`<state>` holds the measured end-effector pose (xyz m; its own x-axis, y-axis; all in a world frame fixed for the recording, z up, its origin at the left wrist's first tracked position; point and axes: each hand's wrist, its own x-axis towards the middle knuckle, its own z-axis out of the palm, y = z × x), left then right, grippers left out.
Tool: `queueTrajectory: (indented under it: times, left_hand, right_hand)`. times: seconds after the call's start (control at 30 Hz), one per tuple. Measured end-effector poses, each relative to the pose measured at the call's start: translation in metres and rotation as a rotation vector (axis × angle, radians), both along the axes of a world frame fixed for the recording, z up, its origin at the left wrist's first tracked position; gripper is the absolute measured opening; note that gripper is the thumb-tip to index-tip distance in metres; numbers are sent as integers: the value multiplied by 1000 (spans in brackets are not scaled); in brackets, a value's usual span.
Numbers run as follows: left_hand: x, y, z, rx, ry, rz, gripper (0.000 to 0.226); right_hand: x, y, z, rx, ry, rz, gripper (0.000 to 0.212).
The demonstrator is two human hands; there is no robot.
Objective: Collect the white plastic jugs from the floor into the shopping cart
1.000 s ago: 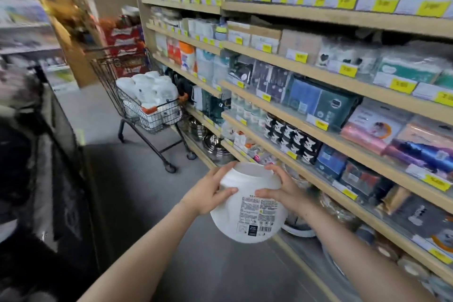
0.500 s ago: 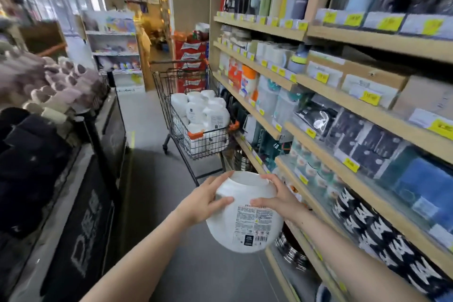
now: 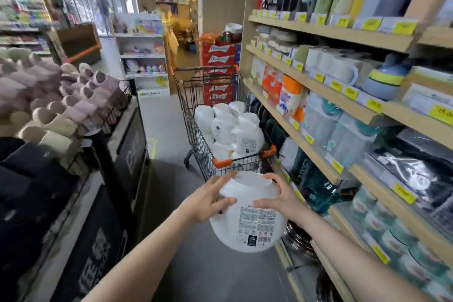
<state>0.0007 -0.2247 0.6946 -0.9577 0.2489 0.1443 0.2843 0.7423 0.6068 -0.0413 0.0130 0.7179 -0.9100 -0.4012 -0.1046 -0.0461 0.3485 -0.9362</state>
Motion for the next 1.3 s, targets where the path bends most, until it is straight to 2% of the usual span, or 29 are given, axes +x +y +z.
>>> queueTrajectory:
  times: [0.13, 0.37, 0.63, 0.87, 1.0, 1.13, 1.3]
  left_hand:
    - [-76, -61, 5, -14, -36, -99, 70]
    - [-202, -141, 6, -16, -43, -175, 74]
    - [-337, -183, -13, -20, -50, -260, 65]
    - [-453, -210, -7, -70, -33, -306, 78]
    - [-503, -225, -10, -56, -80, -361, 77]
    - [-555, -236, -15, -57, -93, -507, 76]
    - [-605, -250, -40, -127, -162, -673, 82]
  right_hand:
    - [-61, -56, -1, -8, 11, -62, 81]
    - [-162, -133, 2, -30, -30, -126, 85]
    - [-286, -176, -20, -21, -43, -177, 85]
    - [-390, -203, -21, -3, -7, -217, 78]
    - [-428, -219, -23, 39, -8, -272, 78]
    - [-449, -237, -29, 80, -23, -371, 74]
    - [-452, -267, -41, 142, -53, -550, 83]
